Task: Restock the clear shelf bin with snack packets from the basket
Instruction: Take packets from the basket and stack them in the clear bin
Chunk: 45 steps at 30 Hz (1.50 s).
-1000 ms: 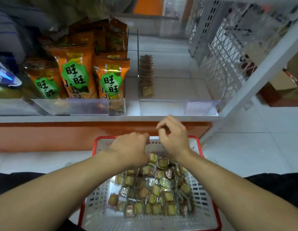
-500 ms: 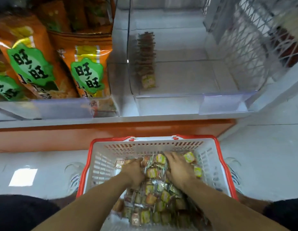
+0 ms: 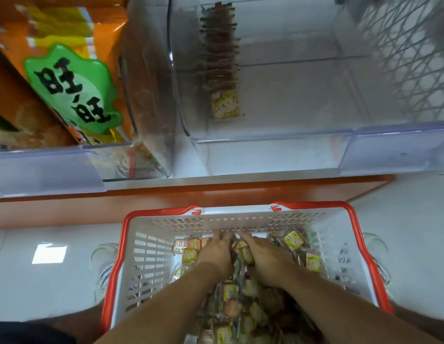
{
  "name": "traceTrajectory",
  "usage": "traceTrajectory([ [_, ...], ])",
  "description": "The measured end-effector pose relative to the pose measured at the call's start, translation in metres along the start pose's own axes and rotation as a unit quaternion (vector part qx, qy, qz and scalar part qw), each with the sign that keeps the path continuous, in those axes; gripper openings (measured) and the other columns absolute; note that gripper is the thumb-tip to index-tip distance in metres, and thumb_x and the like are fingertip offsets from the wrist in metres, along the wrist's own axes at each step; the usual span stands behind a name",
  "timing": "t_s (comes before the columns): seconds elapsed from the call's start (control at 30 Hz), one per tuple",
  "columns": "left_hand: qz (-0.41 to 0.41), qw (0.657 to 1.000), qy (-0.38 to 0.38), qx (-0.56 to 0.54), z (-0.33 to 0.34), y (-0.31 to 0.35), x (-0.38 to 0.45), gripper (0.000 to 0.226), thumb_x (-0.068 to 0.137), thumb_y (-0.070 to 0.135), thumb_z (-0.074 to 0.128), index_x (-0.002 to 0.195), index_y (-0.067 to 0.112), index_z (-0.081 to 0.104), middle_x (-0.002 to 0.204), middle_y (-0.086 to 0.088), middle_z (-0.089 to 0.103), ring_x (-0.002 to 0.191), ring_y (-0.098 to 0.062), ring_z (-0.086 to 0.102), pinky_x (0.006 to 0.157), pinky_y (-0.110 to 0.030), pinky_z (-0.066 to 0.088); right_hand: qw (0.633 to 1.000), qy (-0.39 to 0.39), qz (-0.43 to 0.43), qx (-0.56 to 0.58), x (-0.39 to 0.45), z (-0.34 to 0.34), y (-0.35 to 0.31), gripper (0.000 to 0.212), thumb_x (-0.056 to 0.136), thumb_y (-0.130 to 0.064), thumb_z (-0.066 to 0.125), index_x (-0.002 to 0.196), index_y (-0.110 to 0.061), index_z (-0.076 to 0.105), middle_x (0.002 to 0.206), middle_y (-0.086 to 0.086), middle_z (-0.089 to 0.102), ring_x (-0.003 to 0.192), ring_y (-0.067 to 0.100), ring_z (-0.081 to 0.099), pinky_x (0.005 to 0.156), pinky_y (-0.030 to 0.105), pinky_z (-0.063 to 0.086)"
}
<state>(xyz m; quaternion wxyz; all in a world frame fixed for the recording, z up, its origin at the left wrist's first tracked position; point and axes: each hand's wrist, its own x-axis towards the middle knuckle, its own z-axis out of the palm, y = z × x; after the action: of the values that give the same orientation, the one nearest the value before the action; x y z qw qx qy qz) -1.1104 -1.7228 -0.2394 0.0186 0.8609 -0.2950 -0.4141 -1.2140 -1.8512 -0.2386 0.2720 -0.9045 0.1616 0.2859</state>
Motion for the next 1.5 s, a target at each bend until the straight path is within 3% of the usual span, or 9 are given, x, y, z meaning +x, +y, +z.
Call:
traceTrajectory([
  [0.2,0.040,0.999,-0.003,-0.009,-0.002,-0.001,-0.004,0.052,0.084,0.004,0.061,0.118,0.033,0.035,0.106,-0.005,0.066,0.097,-0.032,0.068,0.074,-0.041,0.050,0.981,0.050,0.034,0.183,-0.006,0.013,-0.009,0.048,0.077,-0.026,0.066,0.117,-0.045,0.046,0.117,-0.014,0.060,0.106,0.018,0.061,0.081,0.037,0.051],
  [0.37,0.062,0.986,-0.038,-0.151,-0.010,-0.003,-0.011,0.053,0.082,0.013,0.067,0.131,0.032,0.060,0.120,-0.002,0.072,0.103,-0.026,0.069,0.088,-0.037,0.056,0.937,0.064,0.037,0.341,-0.016,-0.005,-0.009,0.041,0.074,-0.021,0.080,0.103,-0.038,0.057,0.096,-0.008,0.071,0.087,0.014,0.069,0.077,0.040,0.057],
  [0.53,-0.030,0.883,-0.104,-0.457,-0.035,-0.002,-0.036,0.033,0.071,-0.002,0.066,0.089,0.026,0.071,0.078,-0.002,0.074,0.068,-0.021,0.070,0.077,-0.049,0.062,0.895,0.017,0.079,0.439,-0.035,-0.042,-0.019,0.051,0.074,-0.001,0.081,0.106,-0.034,0.058,0.090,0.003,0.072,0.079,0.022,0.073,0.066,0.052,0.063],
  [0.67,-0.010,0.786,-0.226,-0.576,-0.061,0.009,-0.066,0.055,0.073,-0.009,0.058,0.120,0.015,0.069,0.107,-0.010,0.078,0.099,-0.028,0.076,0.081,-0.044,0.064,0.917,-0.017,0.050,0.396,-0.065,-0.082,-0.044,0.052,0.079,0.002,0.078,0.116,-0.026,0.054,0.098,0.007,0.069,0.085,0.032,0.074,0.074,0.057,0.061],
  [0.9,0.119,0.674,-0.293,-0.667,-0.134,0.032,-0.138,0.057,0.066,0.029,0.096,0.117,0.010,0.077,0.129,-0.016,0.069,0.112,-0.027,0.069,0.094,-0.055,0.057,0.983,0.049,-0.036,0.172,-0.140,-0.182,-0.102,0.040,0.075,-0.030,0.080,0.100,-0.039,0.051,0.098,-0.012,0.066,0.088,0.009,0.062,0.075,0.025,0.049],
  [1.03,0.146,0.703,-0.213,-0.663,-0.176,0.063,-0.185,0.048,0.066,0.039,0.094,0.110,0.022,0.080,0.122,-0.005,0.073,0.101,-0.022,0.072,0.080,-0.050,0.064,0.982,0.099,-0.104,0.120,-0.192,-0.235,-0.125,0.041,0.074,-0.039,0.076,0.093,-0.066,0.053,0.087,-0.032,0.065,0.078,-0.015,0.060,0.063,0.004,0.044],
  [1.2,0.169,0.716,-0.158,-0.659,-0.213,0.068,-0.230,0.064,0.057,0.037,0.093,0.116,0.017,0.077,0.124,-0.014,0.072,0.103,-0.026,0.070,0.069,-0.043,0.063,0.954,0.064,-0.139,0.259,-0.233,-0.278,-0.138,0.060,0.072,-0.028,0.090,0.124,-0.035,0.061,0.110,0.000,0.074,0.098,0.020,0.071,0.092,0.047,0.056],
  [1.33,0.172,0.716,-0.126,-0.664,-0.232,0.053,-0.245,0.078,0.065,0.034,0.090,0.131,0.001,0.064,0.136,-0.028,0.061,0.111,-0.034,0.067,0.067,-0.043,0.064,0.859,0.053,-0.133,0.492,-0.244,-0.302,-0.132,0.052,0.073,-0.013,0.084,0.120,-0.028,0.067,0.095,0.008,0.068,0.068,0.026,0.063,0.056,0.035,0.056],
  [1.5,0.161,0.710,-0.090,-0.680,-0.230,0.069,-0.238,0.053,0.061,0.029,0.085,0.110,0.011,0.078,0.108,-0.018,0.073,0.090,-0.027,0.074,0.064,-0.042,0.063,0.765,-0.067,-0.109,0.632,-0.235,-0.309,-0.130,0.052,0.087,0.004,0.031,0.121,-0.006,0.068,0.105,0.018,0.064,0.081,0.029,0.062,0.064,0.039,0.055],
])
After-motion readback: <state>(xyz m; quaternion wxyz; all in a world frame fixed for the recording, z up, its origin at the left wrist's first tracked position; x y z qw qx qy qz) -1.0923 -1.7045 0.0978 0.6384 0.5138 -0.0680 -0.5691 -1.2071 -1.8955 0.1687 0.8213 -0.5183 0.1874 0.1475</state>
